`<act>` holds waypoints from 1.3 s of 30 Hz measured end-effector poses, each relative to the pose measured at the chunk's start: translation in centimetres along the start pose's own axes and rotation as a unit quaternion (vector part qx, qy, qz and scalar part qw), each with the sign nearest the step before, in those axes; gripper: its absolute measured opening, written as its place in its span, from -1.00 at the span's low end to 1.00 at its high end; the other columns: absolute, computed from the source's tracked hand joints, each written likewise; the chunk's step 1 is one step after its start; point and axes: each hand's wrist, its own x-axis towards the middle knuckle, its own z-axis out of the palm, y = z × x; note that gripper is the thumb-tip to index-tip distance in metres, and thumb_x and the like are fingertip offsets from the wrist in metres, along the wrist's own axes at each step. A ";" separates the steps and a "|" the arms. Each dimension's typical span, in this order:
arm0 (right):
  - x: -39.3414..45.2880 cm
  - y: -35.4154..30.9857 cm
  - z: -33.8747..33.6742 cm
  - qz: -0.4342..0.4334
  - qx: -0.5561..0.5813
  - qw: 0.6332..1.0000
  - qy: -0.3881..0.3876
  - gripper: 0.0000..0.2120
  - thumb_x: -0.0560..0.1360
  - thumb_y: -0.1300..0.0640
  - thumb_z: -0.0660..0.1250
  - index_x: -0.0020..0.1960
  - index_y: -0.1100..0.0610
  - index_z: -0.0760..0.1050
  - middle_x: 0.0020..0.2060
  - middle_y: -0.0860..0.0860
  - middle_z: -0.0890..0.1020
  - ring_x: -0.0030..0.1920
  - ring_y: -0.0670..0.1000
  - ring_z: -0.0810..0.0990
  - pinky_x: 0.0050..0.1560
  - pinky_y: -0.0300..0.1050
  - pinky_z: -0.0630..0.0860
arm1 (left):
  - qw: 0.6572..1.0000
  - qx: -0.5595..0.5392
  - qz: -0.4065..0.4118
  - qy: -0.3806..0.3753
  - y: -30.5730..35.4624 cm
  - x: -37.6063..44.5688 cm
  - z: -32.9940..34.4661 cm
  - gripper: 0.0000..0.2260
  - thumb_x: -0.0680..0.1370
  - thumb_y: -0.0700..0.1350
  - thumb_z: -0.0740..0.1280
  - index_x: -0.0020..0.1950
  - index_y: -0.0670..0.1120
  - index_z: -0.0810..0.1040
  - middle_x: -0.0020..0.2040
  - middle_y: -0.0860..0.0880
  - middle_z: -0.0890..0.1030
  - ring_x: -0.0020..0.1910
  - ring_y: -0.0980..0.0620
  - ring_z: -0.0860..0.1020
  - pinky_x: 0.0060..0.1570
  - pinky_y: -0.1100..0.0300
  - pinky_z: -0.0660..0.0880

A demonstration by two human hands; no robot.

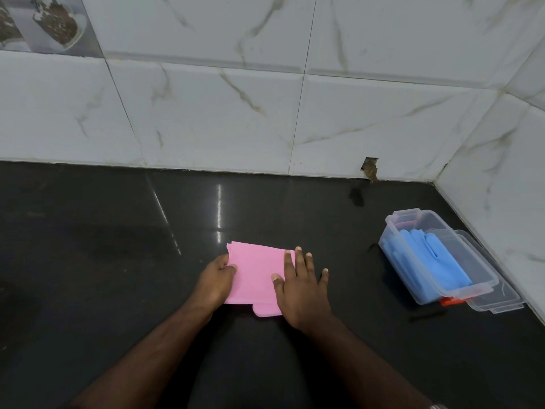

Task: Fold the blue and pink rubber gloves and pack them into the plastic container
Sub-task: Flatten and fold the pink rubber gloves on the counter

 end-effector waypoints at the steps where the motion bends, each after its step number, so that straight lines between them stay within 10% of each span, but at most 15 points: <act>1: 0.0 0.0 0.1 0.001 -0.004 1.000 -0.001 -0.40 0.65 -0.18 -0.13 0.61 0.03 -0.13 0.60 0.05 -0.13 0.59 0.13 -0.19 0.50 0.36 -0.12 | 1.000 0.003 0.007 0.006 -0.1 -0.1 0.0 -0.76 0.61 -0.28 0.18 0.11 -0.05 0.58 0.06 -0.06 0.66 -0.07 0.02 0.59 -0.12 0.19 0.48; 7: 0.1 0.0 0.3 0.000 -0.013 1.000 0.003 -0.38 0.62 -0.20 -0.18 0.60 0.03 -0.15 0.60 0.04 -0.14 0.59 0.12 -0.19 0.49 0.38 -0.10 | 0.938 0.245 0.206 0.137 -0.5 -1.6 -0.1 -0.47 0.50 -0.22 0.34 0.48 -0.04 0.40 0.32 -0.06 0.44 0.27 -0.10 0.46 0.25 0.02 0.41; 11: 0.1 0.0 0.1 0.000 -0.016 1.000 0.011 -0.18 0.41 -0.26 -0.45 0.60 0.03 -0.15 0.60 0.04 -0.14 0.59 0.11 -0.17 0.48 0.39 -0.08 | 0.852 0.413 0.315 0.063 0.2 -1.2 1.8 -0.53 0.54 -0.08 0.19 0.48 0.04 0.41 0.46 0.05 0.44 0.46 -0.02 0.35 0.32 -0.05 0.29; 15: 0.0 0.1 -0.2 -0.002 0.004 1.000 -0.005 -0.39 0.63 -0.20 -0.17 0.60 0.01 -0.19 0.60 0.03 -0.18 0.59 0.10 -0.20 0.49 0.38 -0.09 | 0.817 0.507 0.274 -0.010 -1.0 0.9 2.2 -0.36 0.55 0.19 -0.19 0.59 0.03 0.21 0.61 0.03 0.20 0.60 -0.06 0.12 0.50 -0.15 0.07; 39: 0.9 0.1 0.9 -0.063 0.011 0.997 0.051 -0.39 0.59 -0.14 -0.11 0.60 0.03 -0.02 0.60 0.04 0.00 0.59 0.13 -0.08 0.49 0.36 -0.11 | 0.804 0.524 0.282 0.017 -4.3 2.7 2.6 -0.38 0.60 0.25 -0.13 0.63 0.04 0.11 0.63 0.05 0.16 0.60 0.00 0.13 0.49 -0.26 0.07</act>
